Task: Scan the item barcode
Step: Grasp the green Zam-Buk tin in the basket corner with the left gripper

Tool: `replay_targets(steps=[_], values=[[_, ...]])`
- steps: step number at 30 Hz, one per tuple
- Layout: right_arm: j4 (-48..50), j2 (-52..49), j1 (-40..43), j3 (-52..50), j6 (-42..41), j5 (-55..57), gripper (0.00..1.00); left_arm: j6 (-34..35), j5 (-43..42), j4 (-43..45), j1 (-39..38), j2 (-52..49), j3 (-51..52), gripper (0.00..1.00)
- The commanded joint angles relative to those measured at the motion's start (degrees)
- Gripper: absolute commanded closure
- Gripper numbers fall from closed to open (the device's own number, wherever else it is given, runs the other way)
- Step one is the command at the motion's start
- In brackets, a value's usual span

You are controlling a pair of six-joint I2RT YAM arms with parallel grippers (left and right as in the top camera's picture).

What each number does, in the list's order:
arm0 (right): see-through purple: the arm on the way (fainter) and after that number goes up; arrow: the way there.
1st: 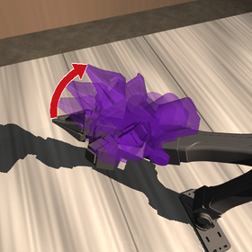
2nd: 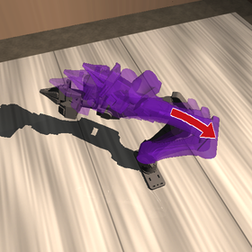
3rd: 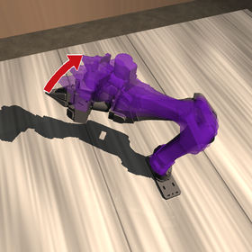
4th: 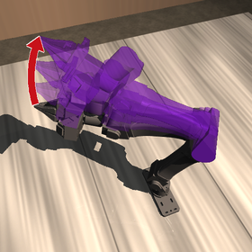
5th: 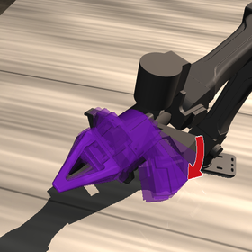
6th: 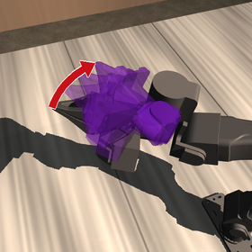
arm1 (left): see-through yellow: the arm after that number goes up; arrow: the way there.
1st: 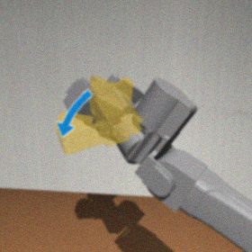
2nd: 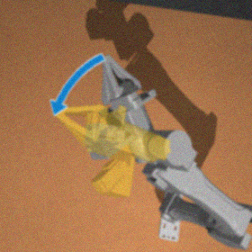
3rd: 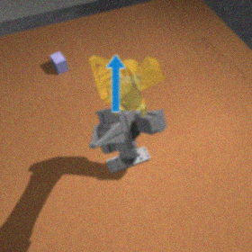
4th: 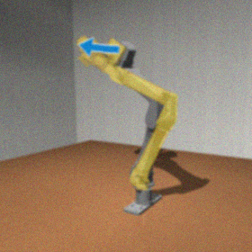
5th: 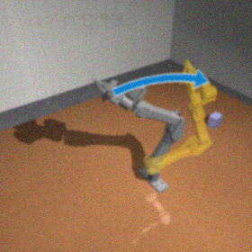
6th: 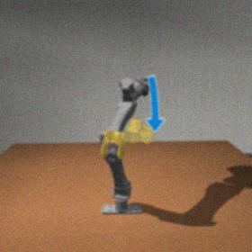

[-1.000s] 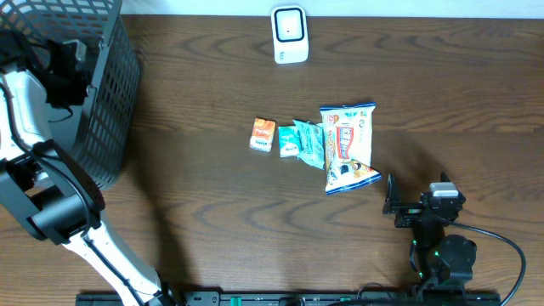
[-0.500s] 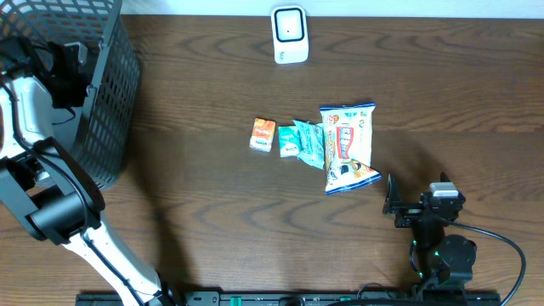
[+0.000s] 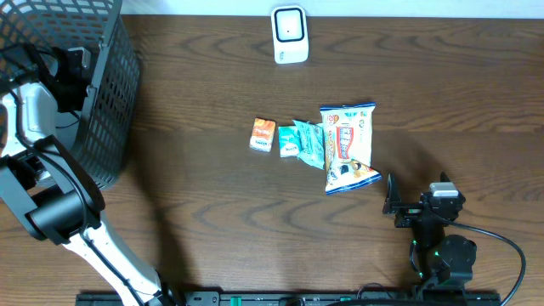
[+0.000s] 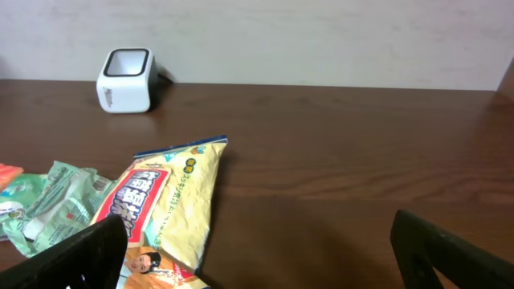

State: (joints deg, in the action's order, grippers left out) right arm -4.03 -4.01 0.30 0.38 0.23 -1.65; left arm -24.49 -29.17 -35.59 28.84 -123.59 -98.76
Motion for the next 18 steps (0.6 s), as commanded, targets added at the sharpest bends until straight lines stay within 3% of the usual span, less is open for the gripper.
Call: replay_targets(steps=[1,5,11,18], values=[[-0.24,0.24,0.26,-0.07,-0.59,0.02,0.01,-0.94,0.63,0.72,-1.07,-0.92,0.9,0.21],[-0.24,0.24,0.26,-0.07,-0.59,0.02,0.01,-0.7,0.68,1.14,-2.86,-1.64,0.94,0.3],[-0.24,0.24,0.26,-0.07,-0.59,0.04,0.01,-0.26,0.72,1.05,-3.8,-3.52,0.94,0.3],[-0.24,0.24,0.26,-0.07,-0.59,0.02,0.01,0.55,5.95,1.16,-3.67,-3.52,0.94,0.46]])
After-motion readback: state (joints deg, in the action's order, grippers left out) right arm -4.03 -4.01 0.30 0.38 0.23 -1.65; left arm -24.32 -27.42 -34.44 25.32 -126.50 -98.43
